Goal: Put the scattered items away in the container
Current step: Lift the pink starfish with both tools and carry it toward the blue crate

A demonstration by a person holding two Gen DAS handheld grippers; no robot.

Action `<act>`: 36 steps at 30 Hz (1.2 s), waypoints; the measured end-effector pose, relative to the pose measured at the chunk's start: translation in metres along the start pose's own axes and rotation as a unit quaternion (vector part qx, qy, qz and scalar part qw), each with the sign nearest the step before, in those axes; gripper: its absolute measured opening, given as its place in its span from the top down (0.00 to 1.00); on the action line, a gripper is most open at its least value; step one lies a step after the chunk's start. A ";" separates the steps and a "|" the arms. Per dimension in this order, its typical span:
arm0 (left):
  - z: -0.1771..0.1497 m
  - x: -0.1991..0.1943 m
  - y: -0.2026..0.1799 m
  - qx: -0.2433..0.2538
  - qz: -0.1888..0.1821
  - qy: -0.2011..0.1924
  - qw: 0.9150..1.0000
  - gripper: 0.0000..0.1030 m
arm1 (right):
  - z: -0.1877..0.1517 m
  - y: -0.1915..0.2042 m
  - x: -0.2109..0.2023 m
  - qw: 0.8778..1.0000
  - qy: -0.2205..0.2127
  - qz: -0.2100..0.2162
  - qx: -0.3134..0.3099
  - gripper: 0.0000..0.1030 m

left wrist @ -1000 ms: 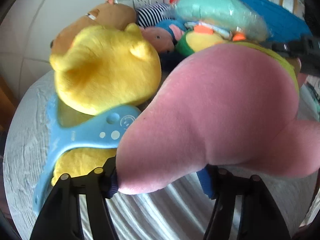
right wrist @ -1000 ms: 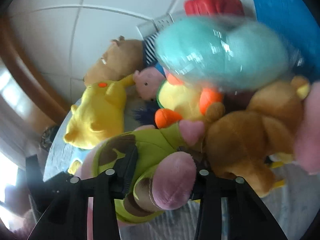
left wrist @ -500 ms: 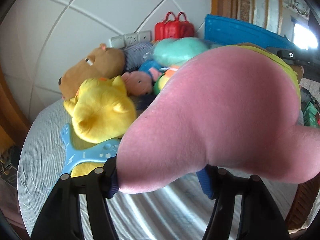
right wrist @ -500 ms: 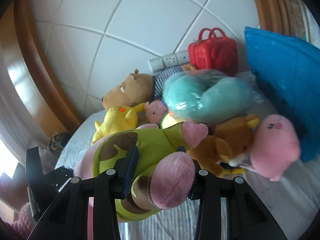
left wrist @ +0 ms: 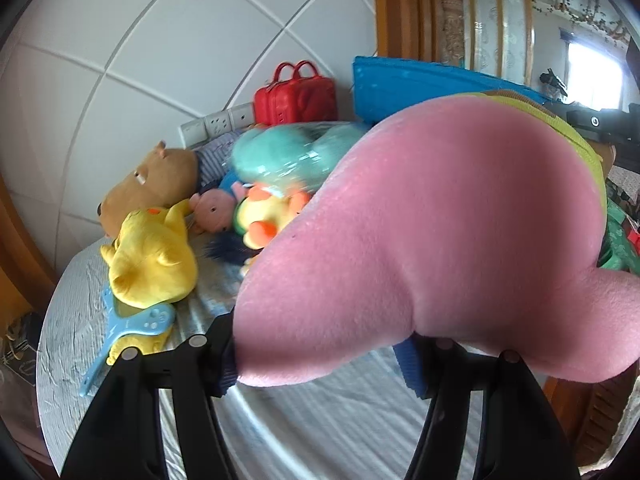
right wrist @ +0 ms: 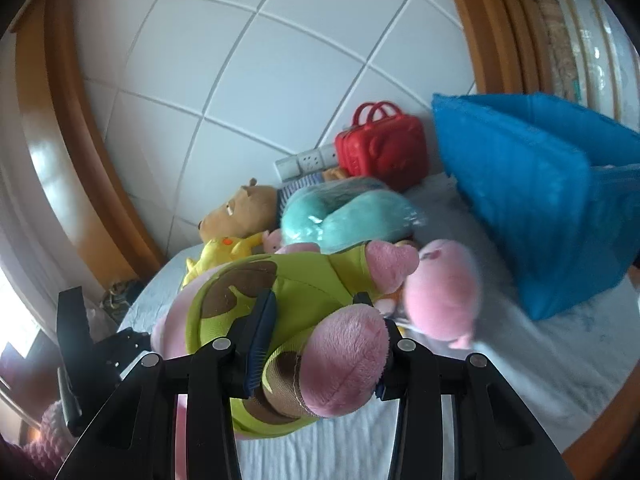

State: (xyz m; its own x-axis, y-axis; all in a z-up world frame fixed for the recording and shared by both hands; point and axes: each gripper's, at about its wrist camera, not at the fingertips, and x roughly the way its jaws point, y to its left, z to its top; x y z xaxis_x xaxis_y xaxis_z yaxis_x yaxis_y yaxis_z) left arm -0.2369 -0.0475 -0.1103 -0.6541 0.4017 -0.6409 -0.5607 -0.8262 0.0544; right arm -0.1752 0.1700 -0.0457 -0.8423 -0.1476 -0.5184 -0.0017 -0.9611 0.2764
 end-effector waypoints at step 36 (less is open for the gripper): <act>0.141 -0.016 -0.137 0.055 -0.036 -0.097 0.993 0.40 | 0.073 -0.105 -0.131 0.992 -0.115 -0.042 -0.014 0.62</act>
State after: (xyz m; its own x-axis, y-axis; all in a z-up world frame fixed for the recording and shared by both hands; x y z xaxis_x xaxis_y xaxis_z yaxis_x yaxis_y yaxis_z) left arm -0.2216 0.1147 0.0003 -0.6900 0.5356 -0.4869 -0.6546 -0.7488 0.1038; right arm -0.1045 0.3076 0.0524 -0.9409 -0.0128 -0.3386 -0.0648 -0.9741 0.2167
